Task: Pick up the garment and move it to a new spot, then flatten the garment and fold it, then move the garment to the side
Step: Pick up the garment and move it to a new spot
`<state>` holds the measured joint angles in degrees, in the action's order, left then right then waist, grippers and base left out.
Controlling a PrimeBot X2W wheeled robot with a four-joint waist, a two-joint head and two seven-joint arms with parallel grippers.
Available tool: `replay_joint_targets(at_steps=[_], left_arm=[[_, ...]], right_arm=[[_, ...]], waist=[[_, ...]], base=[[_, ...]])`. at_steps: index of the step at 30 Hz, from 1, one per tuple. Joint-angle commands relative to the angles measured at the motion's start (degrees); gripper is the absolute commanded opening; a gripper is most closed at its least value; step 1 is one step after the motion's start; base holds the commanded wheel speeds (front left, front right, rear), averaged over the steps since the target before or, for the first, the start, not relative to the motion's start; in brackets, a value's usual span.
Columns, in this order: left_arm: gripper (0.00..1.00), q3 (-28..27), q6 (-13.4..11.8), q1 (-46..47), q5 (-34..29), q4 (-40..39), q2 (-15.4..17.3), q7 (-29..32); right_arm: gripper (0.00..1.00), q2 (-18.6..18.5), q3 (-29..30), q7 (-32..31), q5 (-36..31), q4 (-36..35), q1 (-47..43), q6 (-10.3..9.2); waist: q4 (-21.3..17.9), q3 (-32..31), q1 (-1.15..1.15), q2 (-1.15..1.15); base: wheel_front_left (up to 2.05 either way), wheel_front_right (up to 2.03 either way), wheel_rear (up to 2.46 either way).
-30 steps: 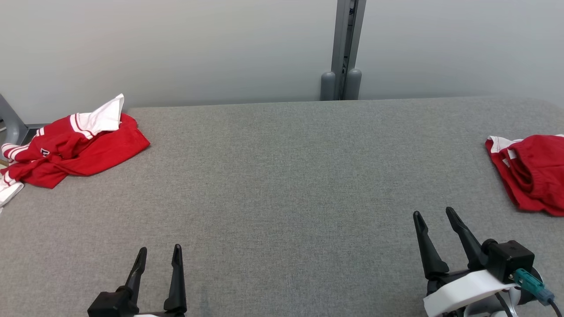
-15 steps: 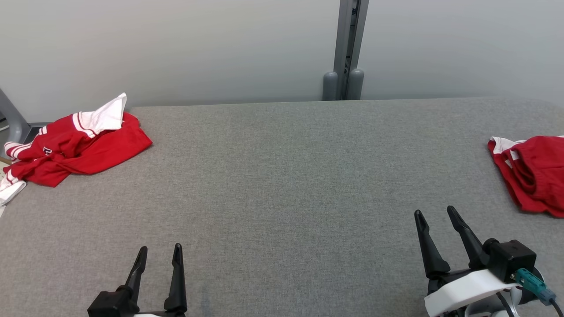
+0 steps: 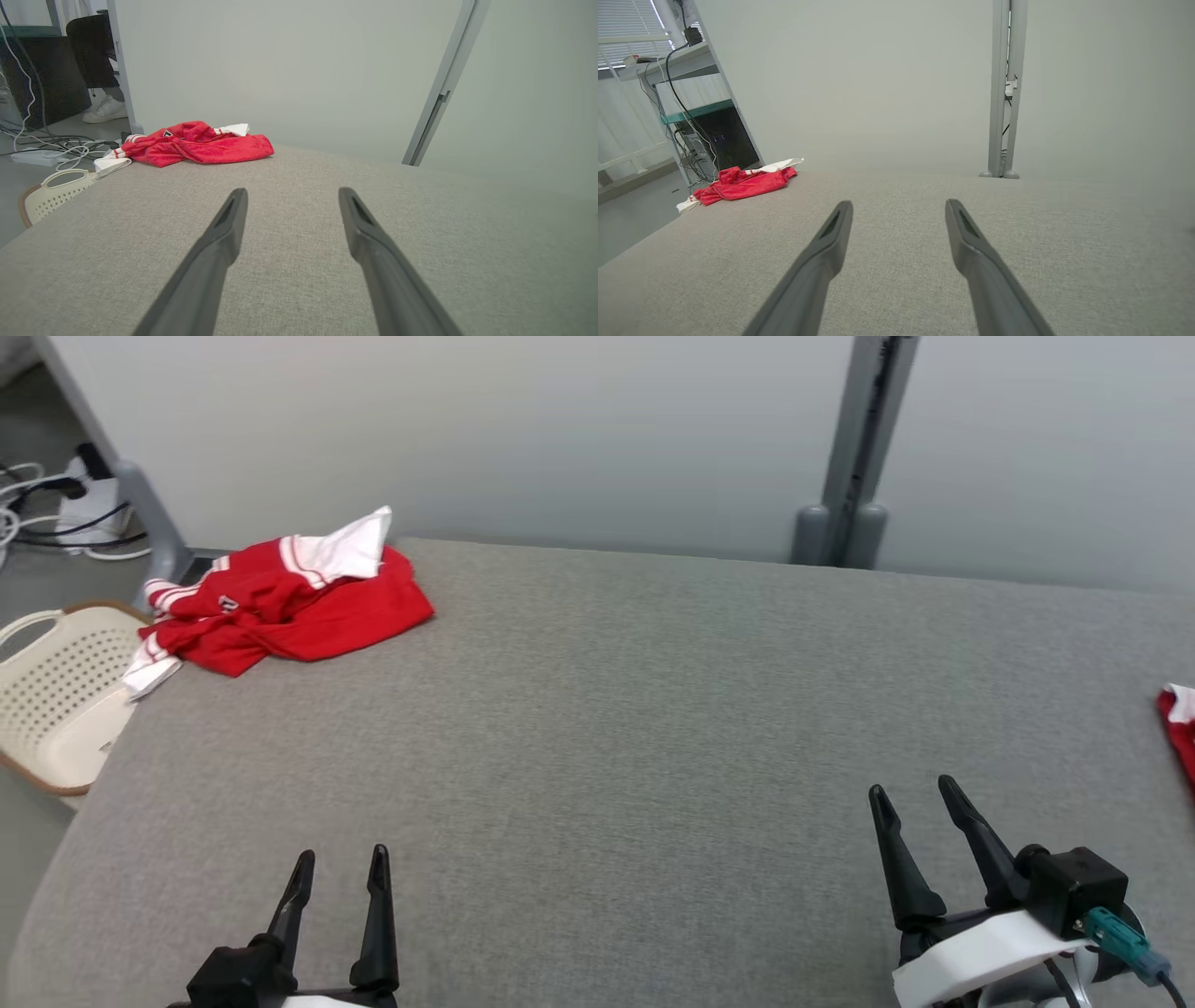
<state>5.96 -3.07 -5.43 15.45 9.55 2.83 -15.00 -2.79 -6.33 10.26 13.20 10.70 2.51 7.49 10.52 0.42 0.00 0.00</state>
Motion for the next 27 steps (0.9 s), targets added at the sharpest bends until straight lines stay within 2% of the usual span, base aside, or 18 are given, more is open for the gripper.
replay_joint_targets(at_steps=[1, 8, 14, 20, 27], left_arm=[[1.00, -0.3, 0.0, 0.8, -0.5, -0.3, 0.2, -0.3], [1.00, -1.0, 0.0, 0.5, -0.7, -1.0, 0.2, -0.3], [1.00, -1.7, 0.3, -0.2, -0.6, -1.4, 0.2, -0.2], [1.00, -2.7, -0.7, -0.9, 0.7, -3.0, 0.1, -0.2], [1.00, -1.6, -1.7, -0.9, 1.9, -3.5, 0.2, -0.2]], right_arm=[[1.00, -0.3, -0.2, 0.2, 0.2, 0.0, 0.4, 0.01], [1.00, -0.2, -0.9, 0.2, 0.5, 0.0, 0.4, 0.01], [1.00, -0.3, -1.9, -0.1, 0.4, 0.1, 0.8, 0.01], [1.00, -0.3, -4.3, -1.2, -0.1, 0.2, 2.5, 0.01], [1.00, -0.3, -4.1, -1.5, -1.1, 0.0, 3.1, 0.01]], waist=[[5.0, 0.0, 0.00, 0.00], [14.9, 0.1, 0.00, 0.00], [19.5, 0.4, 0.00, 0.00], [20.2, 2.0, 0.00, 0.00], [20.3, 3.2, 0.00, 0.00]], base=[[0.00, 0.00, 0.00], [0.00, 0.00, 0.00], [0.00, 0.00, 0.00], [0.00, 0.00, 0.00], [0.00, 0.00, 0.00]])
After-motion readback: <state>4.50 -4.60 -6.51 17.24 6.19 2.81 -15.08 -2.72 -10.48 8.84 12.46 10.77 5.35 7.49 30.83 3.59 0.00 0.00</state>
